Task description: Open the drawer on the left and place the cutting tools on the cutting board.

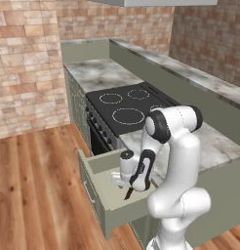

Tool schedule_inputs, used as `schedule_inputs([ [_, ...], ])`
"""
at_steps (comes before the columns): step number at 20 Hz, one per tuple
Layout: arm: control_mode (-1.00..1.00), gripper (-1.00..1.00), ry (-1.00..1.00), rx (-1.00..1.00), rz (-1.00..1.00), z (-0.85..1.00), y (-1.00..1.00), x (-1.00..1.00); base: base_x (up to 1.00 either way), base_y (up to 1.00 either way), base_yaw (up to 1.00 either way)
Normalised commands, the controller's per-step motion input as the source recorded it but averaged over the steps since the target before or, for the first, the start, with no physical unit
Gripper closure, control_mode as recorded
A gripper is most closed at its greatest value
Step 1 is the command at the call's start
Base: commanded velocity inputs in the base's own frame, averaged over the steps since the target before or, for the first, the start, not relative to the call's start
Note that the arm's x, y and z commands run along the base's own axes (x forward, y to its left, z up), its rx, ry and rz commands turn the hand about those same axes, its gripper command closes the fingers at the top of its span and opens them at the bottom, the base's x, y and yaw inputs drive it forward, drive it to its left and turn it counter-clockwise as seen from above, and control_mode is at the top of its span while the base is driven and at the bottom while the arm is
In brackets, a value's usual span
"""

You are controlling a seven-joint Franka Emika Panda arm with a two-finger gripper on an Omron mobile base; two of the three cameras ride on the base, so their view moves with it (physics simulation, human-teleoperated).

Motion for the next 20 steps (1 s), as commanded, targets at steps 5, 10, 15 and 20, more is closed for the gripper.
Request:
schedule_inputs([
  [5, -1.0, -1.0, 0.0, 0.0, 0.0, -0.3, 0.0, 0.25, 0.0, 0.0, 0.0],
  [10, -1.0, -1.0, 0.0, 0.0, 0.0, -0.28, 0.0, 0.24, 0.0, 0.0, 0.0],
  [15, -1.0, -1.0, 0.0, 0.0, 0.0, -0.27, 0.0, 0.21, 0.0, 0.0, 0.0],
  [20, -1.0, -1.0, 0.0, 0.0, 0.0, -0.28, 0.0, 0.29, 0.0, 0.0, 0.0],
])
